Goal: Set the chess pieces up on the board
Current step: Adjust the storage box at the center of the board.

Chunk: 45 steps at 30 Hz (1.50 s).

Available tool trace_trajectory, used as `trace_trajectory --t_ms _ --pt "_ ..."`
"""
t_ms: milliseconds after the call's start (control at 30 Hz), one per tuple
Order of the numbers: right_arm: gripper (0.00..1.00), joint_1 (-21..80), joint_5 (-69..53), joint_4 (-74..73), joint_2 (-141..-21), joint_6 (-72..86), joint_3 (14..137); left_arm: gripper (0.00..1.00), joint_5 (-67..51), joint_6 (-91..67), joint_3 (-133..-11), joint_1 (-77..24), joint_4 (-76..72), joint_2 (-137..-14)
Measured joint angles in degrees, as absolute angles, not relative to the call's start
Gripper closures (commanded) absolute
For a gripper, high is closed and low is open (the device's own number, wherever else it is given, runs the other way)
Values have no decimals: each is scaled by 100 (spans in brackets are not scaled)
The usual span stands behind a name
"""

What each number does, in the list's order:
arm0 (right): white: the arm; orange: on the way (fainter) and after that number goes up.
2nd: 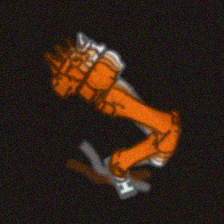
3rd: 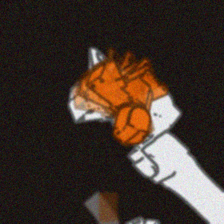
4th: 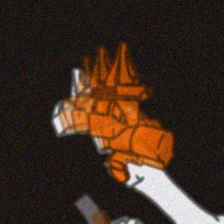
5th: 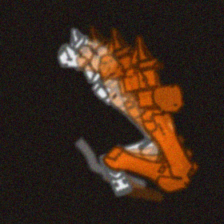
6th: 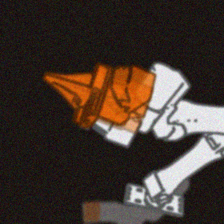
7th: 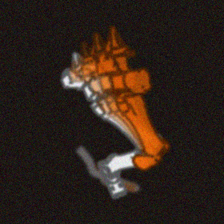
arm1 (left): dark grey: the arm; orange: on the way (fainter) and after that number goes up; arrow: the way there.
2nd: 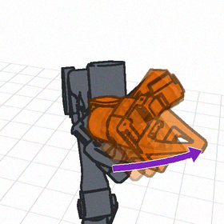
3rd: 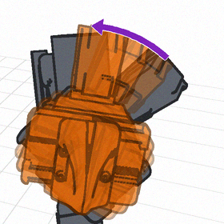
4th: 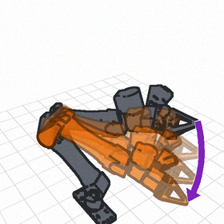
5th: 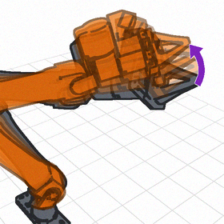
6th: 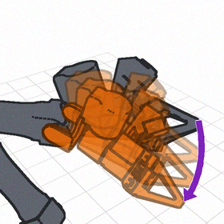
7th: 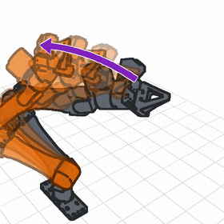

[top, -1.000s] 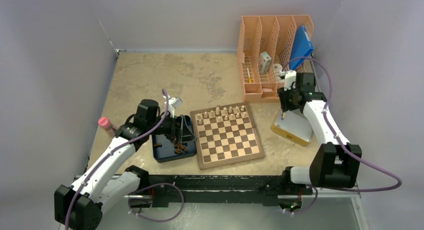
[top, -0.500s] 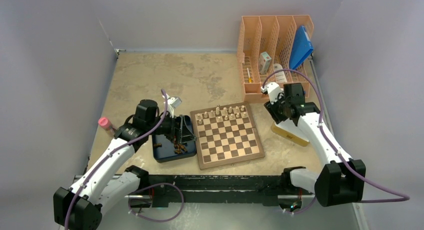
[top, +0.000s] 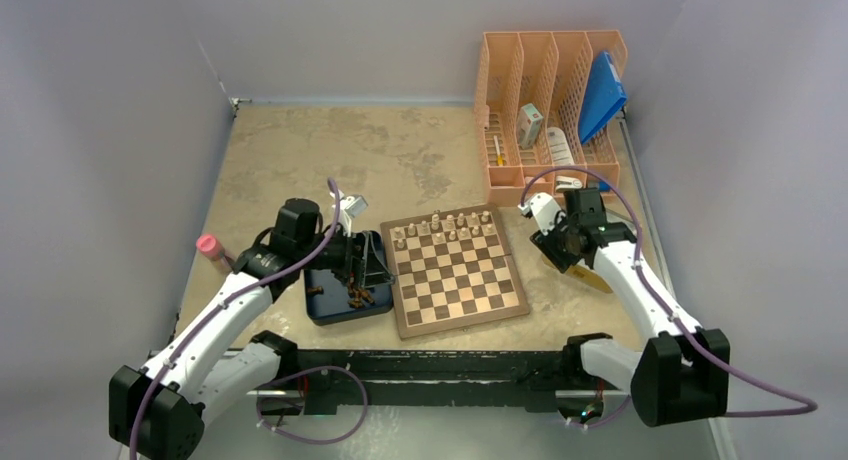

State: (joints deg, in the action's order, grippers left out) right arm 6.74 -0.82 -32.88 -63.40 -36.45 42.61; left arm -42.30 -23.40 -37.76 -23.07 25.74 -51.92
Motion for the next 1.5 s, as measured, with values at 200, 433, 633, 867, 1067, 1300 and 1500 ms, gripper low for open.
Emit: trace_trajectory --t_ms 200,433,633,867,1067,1300,1500 --pt "56 674 89 -3114 -6783 -3662 4182 23 -4241 -2340 -3776 -2307 2574 -5238" --pt "85 674 95 -2886 -6928 -3625 4152 24 -4237 -2340 -3776 -2307 2576 -5271" --pt "99 674 -180 -2805 -7293 -3428 4453 24 -4237 -2340 -3776 -2307 2576 -5328" --pt "100 674 -471 -2755 -7518 -3013 4742 24 -4226 -2340 -3776 -2307 2578 -5476" --pt "100 676 -554 -2720 -7603 -2571 5061 24 -4281 -2340 -3776 -2307 2578 -5481" --pt "100 764 -539 -2718 -7878 -2241 5349 24 -4298 -2340 -3776 -2377 2578 -5481" --pt "100 902 -530 -2685 -8176 -1920 5544 24 -4298 -2340 -3776 -2379 2578 -5481"
